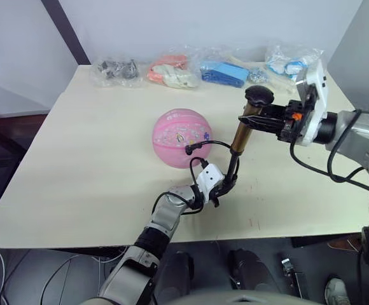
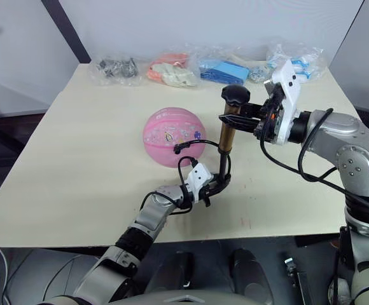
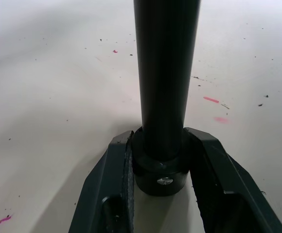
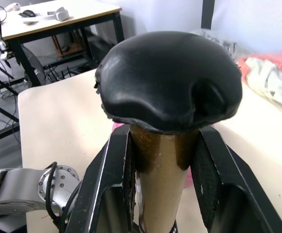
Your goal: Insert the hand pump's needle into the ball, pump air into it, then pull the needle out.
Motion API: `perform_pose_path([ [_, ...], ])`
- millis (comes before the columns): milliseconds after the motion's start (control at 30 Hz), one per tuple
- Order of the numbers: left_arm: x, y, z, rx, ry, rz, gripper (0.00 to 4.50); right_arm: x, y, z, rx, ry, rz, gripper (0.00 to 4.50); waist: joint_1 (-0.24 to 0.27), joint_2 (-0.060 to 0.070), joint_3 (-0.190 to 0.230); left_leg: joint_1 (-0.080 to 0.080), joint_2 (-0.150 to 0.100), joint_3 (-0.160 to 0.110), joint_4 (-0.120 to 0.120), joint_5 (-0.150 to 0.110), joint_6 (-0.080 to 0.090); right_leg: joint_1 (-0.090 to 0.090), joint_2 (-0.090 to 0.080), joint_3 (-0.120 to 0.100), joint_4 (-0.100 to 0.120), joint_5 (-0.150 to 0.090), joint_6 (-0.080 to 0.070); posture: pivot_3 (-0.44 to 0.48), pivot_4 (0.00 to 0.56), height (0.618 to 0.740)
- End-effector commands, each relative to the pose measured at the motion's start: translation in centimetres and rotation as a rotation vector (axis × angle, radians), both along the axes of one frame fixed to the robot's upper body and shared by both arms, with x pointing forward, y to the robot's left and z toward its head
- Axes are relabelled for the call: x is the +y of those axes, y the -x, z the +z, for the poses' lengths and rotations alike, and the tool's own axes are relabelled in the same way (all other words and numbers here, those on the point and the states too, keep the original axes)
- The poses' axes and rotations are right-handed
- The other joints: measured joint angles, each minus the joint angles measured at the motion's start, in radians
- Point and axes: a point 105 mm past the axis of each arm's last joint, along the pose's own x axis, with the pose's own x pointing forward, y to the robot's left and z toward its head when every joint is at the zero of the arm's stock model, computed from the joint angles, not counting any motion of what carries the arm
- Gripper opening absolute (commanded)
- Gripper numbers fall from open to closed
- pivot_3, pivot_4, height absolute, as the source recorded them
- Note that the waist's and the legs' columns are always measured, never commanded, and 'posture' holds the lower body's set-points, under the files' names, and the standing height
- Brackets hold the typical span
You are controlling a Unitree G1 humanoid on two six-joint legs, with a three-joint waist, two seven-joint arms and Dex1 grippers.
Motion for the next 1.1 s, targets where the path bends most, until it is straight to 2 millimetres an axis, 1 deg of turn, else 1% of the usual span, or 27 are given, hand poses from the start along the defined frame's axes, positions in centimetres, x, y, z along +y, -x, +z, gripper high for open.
perform_pose_path([
  [33,1.3,1.2,-3.1,0.108,-0.068,0.022,1.10,0.2,-0.6,-3.7,0.070,0.038,-0.036,1.01,-0.002,-0.002,-0.002,0.001,0.000,0.000,0.000,0.000,0.000,0.000,0.000,0.000,0.000,0.000,0.000,0.000,0.150,0.740],
  [133,1.4,1.2,-3.0,0.108,-0.069,0.024,1.10,1.2,-0.4,-8.1,0.161,0.067,-0.024,1.01,-0.007,-0.004,-0.006,0.004,0.002,0.000,0.000,0.000,0.000,0.003,0.001,0.000,0.000,0.000,0.000,0.000,0.150,0.740],
  [233,1.4,1.2,-3.0,0.107,-0.070,0.027,1.10,1.7,-0.2,-11.3,0.217,0.093,-0.023,1.01,-0.010,-0.003,-0.008,0.008,0.002,0.001,0.000,0.000,0.000,0.005,0.002,0.001,0.001,0.000,0.000,0.000,0.150,0.740],
  [333,1.5,1.3,-3.0,0.107,-0.069,0.031,1.10,2.4,0.5,-16.4,0.307,0.158,-0.024,1.01,-0.010,-0.008,-0.013,0.015,0.003,0.002,-0.002,0.000,0.000,0.010,0.002,0.001,0.001,-0.003,-0.004,0.000,0.150,0.740],
  [367,1.6,1.3,-3.0,0.107,-0.069,0.032,1.10,2.5,0.7,-17.7,0.329,0.175,-0.023,1.01,-0.011,-0.008,-0.014,0.016,0.003,0.002,-0.003,0.000,0.000,0.010,0.003,0.001,0.001,-0.004,-0.005,0.000,0.150,0.740],
  [400,1.6,1.3,-3.0,0.107,-0.068,0.035,1.10,2.7,1.0,-18.6,0.338,0.191,-0.016,1.01,-0.011,-0.009,-0.018,0.017,0.004,0.002,-0.004,0.000,0.000,0.011,0.003,0.001,0.000,-0.004,-0.005,0.000,0.150,0.740],
  [467,1.7,1.4,-3.0,0.107,-0.069,0.038,1.10,2.9,1.3,-19.6,0.345,0.213,-0.003,1.01,-0.012,-0.009,-0.020,0.017,0.004,0.002,-0.004,0.000,0.000,0.011,0.004,0.001,0.000,-0.004,-0.005,0.000,0.150,0.740],
  [567,1.8,1.4,-3.1,0.110,-0.071,0.041,1.10,3.0,1.5,-19.5,0.334,0.214,0.010,1.01,-0.011,-0.007,-0.024,0.018,0.005,0.002,-0.004,0.000,0.000,0.011,0.005,0.001,0.000,-0.004,-0.005,0.000,0.150,0.740],
  [600,1.8,1.4,-3.1,0.111,-0.071,0.041,1.10,2.9,1.4,-19.1,0.320,0.215,0.011,1.01,-0.011,-0.007,-0.024,0.018,0.005,0.002,-0.004,0.000,0.000,0.011,0.005,0.001,0.000,-0.004,-0.005,0.000,0.150,0.740],
  [667,1.8,1.4,-3.1,0.112,-0.071,0.043,1.10,2.6,0.7,-17.1,0.275,0.184,-0.002,1.01,-0.011,-0.007,-0.024,0.018,0.005,0.001,-0.004,0.000,0.000,0.011,0.005,0.001,0.000,-0.004,-0.006,0.000,0.150,0.740],
  [767,1.8,1.5,-3.2,0.114,-0.072,0.043,1.10,2.0,-0.3,-12.6,0.179,0.128,-0.016,1.01,-0.008,-0.005,-0.023,0.017,0.005,0.001,-0.004,0.000,0.000,0.011,0.004,0.001,0.000,-0.004,-0.006,0.000,0.150,0.740],
  [867,1.7,1.5,-3.3,0.118,-0.073,0.042,1.10,1.5,-0.7,-8.1,0.102,0.072,-0.019,1.01,-0.004,-0.002,-0.017,0.014,0.003,0.001,-0.004,0.000,0.000,0.009,0.003,0.001,0.000,-0.004,-0.006,0.000,0.150,0.740],
  [900,1.7,1.5,-3.3,0.118,-0.073,0.040,1.10,1.2,-0.7,-6.5,0.073,0.059,-0.017,1.01,-0.004,-0.002,-0.017,0.012,0.002,0.001,-0.004,0.000,0.000,0.008,0.002,0.001,0.000,-0.004,-0.005,0.000,0.150,0.740],
  [967,1.6,1.5,-3.4,0.120,-0.074,0.037,1.10,0.7,-0.4,-2.5,0.003,0.023,-0.004,1.01,-0.003,0.000,-0.012,0.010,0.002,0.001,-0.004,0.000,0.000,0.007,0.002,0.000,0.000,-0.003,-0.004,0.000,0.150,0.740],
  [1000,1.6,1.5,-3.4,0.120,-0.073,0.036,1.10,0.5,-0.2,-0.7,-0.028,0.013,0.004,1.01,-0.001,0.005,-0.007,0.009,0.002,0.001,-0.003,0.000,0.000,0.006,0.002,0.000,0.000,-0.002,-0.003,0.000,0.150,0.740],
  [1033,1.5,1.5,-3.4,0.120,-0.073,0.034,1.10,0.3,0.3,1.2,-0.056,-0.015,0.022,1.01,0.000,0.005,-0.006,0.001,0.001,0.000,-0.001,0.000,0.000,-0.001,0.001,0.000,0.001,-0.001,-0.002,0.000,0.150,0.740],
  [1067,1.5,1.5,-3.4,0.119,-0.072,0.032,1.10,0.0,0.7,2.6,-0.071,-0.038,0.033,1.01,0.000,0.004,-0.006,0.000,0.001,0.000,0.000,0.000,0.000,-0.001,0.001,0.000,0.000,0.000,-0.001,0.000,0.150,0.740],
  [1100,1.4,1.5,-3.4,0.119,-0.072,0.030,1.10,-0.1,1.0,3.5,-0.076,-0.052,0.040,1.01,0.000,0.004,-0.005,0.000,0.001,-0.001,0.000,0.000,0.000,-0.001,0.001,0.000,0.001,0.000,-0.001,0.000,0.150,0.740],
])
